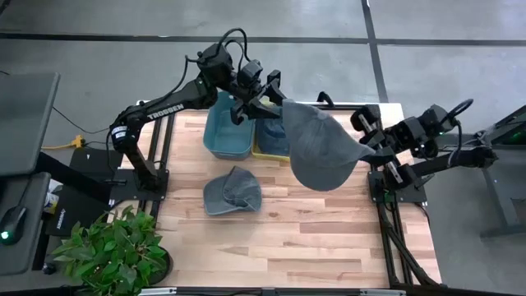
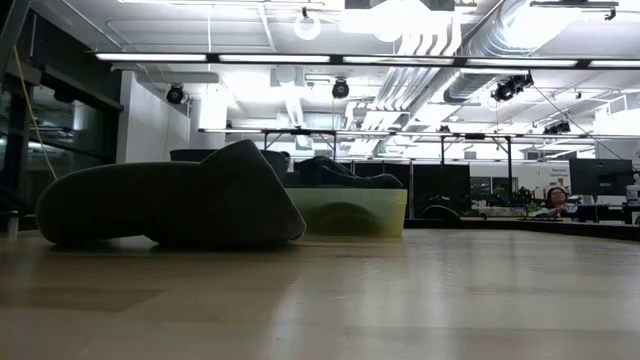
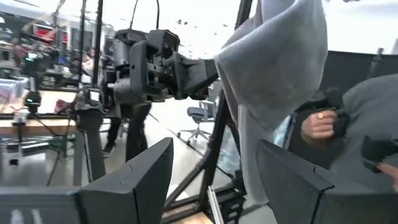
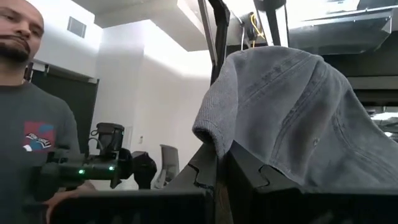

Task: Pick & Place hat
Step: Put the right gray cap into the blue bin

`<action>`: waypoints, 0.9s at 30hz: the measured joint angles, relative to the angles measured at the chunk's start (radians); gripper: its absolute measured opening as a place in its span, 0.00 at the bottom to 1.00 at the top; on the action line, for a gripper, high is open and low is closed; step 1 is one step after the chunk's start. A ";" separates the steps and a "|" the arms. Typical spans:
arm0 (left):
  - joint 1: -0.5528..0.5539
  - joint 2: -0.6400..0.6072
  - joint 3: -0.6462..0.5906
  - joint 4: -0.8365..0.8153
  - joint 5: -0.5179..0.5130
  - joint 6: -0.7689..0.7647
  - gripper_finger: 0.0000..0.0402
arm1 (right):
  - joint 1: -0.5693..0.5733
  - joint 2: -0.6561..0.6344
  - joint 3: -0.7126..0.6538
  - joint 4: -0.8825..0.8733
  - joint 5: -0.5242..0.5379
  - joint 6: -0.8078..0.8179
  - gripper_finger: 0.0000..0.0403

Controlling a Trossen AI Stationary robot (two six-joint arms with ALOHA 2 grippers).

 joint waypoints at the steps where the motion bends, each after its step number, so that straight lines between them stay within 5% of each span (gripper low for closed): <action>1: 0.000 0.000 0.000 -0.001 0.007 0.000 0.56 | 0.000 0.008 0.000 0.014 -0.003 0.000 0.02; 27: -0.033 0.016 -0.002 -0.010 0.127 -0.091 0.56 | -0.133 0.152 0.000 0.264 -0.051 0.008 0.02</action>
